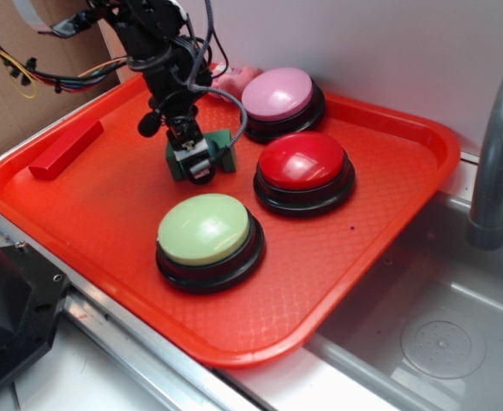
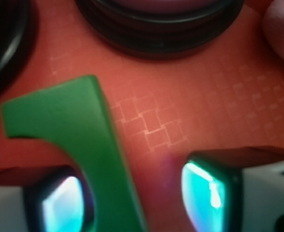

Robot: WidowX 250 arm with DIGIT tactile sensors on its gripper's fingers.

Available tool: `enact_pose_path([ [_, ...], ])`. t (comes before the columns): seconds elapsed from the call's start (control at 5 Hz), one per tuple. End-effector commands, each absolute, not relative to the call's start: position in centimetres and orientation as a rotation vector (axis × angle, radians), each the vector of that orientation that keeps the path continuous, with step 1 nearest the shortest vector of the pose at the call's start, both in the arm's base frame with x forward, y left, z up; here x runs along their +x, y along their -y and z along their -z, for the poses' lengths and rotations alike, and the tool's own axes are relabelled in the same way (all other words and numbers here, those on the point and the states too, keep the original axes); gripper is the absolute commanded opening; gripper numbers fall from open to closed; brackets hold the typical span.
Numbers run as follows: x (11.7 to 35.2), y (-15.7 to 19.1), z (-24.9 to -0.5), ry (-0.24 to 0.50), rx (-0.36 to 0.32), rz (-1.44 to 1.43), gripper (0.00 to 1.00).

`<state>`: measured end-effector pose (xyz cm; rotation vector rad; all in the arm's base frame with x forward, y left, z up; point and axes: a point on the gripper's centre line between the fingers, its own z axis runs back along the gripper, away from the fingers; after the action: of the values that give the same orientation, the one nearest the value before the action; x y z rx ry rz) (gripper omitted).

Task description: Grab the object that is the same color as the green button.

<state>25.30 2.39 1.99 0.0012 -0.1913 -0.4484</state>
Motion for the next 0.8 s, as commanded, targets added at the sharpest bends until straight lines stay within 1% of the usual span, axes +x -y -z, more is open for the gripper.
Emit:
enact_pose_path([
  [0.0, 25.2, -2.0, -5.8, 0.254, 0.013, 0.45, 0.0],
  [0.2, 24.4, -1.6, -8.8, 0.233, 0.048, 0.412, 0.0],
  [0.4, 22.4, -0.7, -12.4, 0.212, 0.02, 0.337, 0.0],
  [0.6, 20.0, 0.1, -14.1, 0.193, -0.025, 0.194, 0.0],
])
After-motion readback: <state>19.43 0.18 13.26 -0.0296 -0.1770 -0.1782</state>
